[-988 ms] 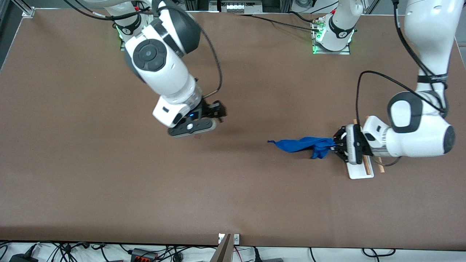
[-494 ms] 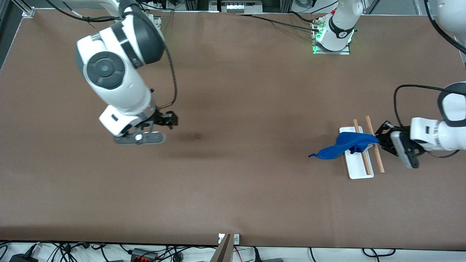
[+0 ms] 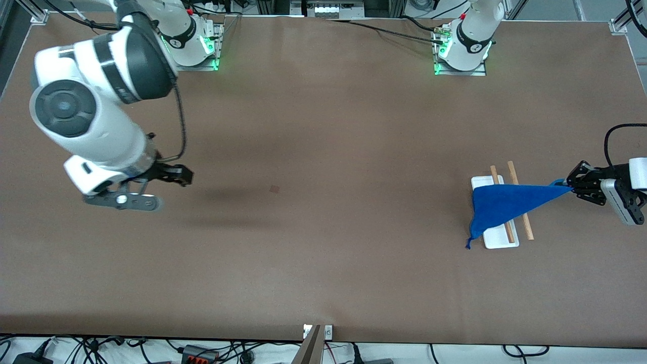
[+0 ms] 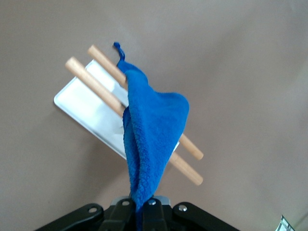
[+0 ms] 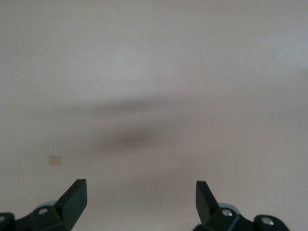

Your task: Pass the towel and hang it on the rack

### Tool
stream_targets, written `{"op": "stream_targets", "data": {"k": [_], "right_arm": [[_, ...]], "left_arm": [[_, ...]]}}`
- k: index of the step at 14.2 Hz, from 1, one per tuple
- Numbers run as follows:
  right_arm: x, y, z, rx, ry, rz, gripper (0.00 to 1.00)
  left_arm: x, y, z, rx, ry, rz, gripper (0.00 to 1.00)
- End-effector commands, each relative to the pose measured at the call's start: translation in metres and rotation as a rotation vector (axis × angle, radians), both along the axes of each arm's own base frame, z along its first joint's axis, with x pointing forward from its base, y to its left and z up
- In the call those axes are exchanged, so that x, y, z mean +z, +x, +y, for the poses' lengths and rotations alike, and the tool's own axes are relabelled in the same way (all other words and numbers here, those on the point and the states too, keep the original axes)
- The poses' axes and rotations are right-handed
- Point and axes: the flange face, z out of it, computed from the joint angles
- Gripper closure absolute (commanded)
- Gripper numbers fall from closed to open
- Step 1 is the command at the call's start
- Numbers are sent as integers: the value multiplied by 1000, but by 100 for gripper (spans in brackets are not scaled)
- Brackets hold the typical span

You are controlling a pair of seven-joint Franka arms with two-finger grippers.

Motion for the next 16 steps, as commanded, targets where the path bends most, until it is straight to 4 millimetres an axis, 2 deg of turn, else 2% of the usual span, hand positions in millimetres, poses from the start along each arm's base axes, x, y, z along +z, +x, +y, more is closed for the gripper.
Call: {"op": "stream_targets", "data": {"k": [1, 4, 7, 8, 10, 13, 16], "right_arm": [[20, -8, -59, 72, 22, 17, 0], [43, -12, -126, 83, 19, 5, 0], [53, -22, -195, 8, 128, 30, 0], [61, -28, -210, 10, 170, 24, 0], [70, -32, -213, 22, 162, 11, 0], [72, -42, -213, 32, 130, 2, 0], [68, -55, -205, 55, 102, -23, 0]], "left_arm": [[-26, 7, 0, -25, -5, 30, 99], [-44, 9, 18, -4, 11, -6, 99], [-64, 8, 28, -36, -32, -38, 99], [-70, 7, 30, -39, -33, -38, 99], [-83, 6, 34, -32, -36, -31, 99], [-88, 9, 35, -19, -29, -48, 99], [-96, 9, 33, -20, -33, -37, 85]]}}
